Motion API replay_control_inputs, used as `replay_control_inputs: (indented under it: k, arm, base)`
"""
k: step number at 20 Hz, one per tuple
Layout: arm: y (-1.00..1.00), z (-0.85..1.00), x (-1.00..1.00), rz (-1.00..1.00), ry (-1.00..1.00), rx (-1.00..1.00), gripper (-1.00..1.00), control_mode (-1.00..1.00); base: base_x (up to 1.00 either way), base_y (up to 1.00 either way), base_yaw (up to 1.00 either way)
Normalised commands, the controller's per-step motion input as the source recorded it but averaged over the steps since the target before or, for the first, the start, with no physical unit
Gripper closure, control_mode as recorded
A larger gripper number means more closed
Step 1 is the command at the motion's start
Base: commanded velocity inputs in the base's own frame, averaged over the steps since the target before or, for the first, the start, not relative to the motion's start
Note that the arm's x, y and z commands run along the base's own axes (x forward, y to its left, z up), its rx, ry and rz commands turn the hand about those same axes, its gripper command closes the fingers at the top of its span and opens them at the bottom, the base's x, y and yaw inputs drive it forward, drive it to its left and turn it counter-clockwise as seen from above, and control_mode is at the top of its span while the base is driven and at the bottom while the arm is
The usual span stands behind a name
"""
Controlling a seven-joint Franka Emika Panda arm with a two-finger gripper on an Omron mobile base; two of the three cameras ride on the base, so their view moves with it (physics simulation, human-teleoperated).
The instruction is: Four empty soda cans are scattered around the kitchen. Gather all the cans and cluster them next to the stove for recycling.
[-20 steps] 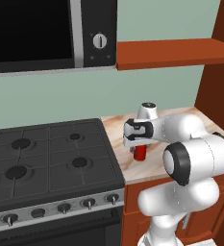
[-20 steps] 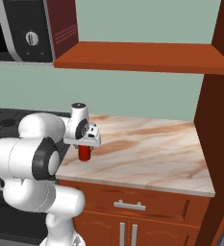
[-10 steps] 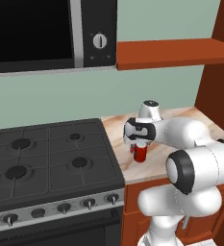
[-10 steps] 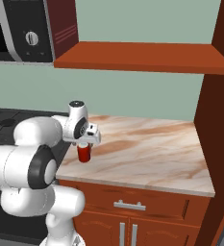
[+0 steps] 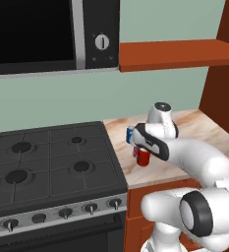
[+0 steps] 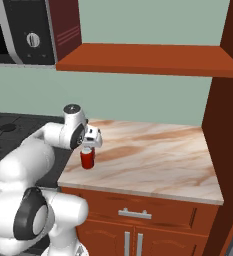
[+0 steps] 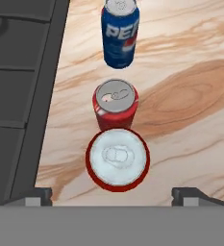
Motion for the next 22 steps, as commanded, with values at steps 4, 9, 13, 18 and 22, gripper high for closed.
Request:
replay_control_inputs:
  k: [4,9,13,18,22]
  arm:
    - [0.0,0.41,-0.32,0.0,-0.09,0.0,-1.0,-1.0]
    - [0.0,0.44,-0.23,0.0,-0.01,0.0,-1.0,-1.0]
    - [0.0,0.53,-0.2,0.0,0.03,0.0,-1.0,-1.0]
    - [0.0,0.44,-0.3,0.0,0.18,0.0,-1.0,-1.0]
    - [0.0,0.09,-0.39,0.0,0.22,0.0,-1.0,-1.0]
  base:
    - [0.0,0.0,0.0]
    - [0.0,0.0,0.0]
    - [0.0,0.0,0.0]
    - [0.0,0.0,0.0]
    - [0.0,0.0,0.0]
